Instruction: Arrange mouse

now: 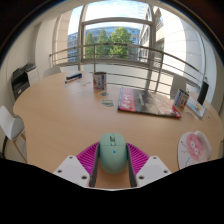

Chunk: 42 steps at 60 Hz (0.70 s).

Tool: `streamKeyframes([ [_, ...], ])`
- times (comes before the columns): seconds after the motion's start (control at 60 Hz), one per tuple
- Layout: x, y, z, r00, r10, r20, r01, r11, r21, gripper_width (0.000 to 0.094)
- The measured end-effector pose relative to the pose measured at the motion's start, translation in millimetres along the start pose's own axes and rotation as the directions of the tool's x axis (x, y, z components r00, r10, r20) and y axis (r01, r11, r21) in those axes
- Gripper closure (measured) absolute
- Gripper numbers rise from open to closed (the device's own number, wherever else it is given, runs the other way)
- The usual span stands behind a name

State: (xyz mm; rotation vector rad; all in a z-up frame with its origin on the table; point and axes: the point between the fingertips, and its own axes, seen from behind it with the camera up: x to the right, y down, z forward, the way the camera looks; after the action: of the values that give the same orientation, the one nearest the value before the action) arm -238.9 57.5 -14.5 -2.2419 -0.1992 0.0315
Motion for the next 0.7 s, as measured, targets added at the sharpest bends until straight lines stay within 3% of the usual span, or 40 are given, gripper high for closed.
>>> streamKeyframes([
  [0.083, -1.5, 0.6, -1.7, 1.000, 0.015, -0.003, -0.015, 1.000, -0.010, 0.0536],
  [0.183, -7.1, -13.9, -16.4, 1.000, 0.019, 0.000, -0.019, 1.000, 0.008, 0.0537],
  [0.367, -7.1, -113.9, -115.5, 0.997, 0.068, 0.026, -0.072, 0.972, 0.221, 0.0537],
  [0.517, 58.7, -194.4, -192.3, 0.995, 0.102, -0.001, -0.093, 0.908, 0.408, 0.0539],
  [0.617, 137.5, -192.1, -196.8, 0.986, 0.155, -0.055, -0.117, 0.897, 0.427, 0.0539],
  [0.7, 206.8, -152.9, -168.5, 0.975, 0.180, -0.127, -0.124, 0.925, 0.359, 0.0540],
])
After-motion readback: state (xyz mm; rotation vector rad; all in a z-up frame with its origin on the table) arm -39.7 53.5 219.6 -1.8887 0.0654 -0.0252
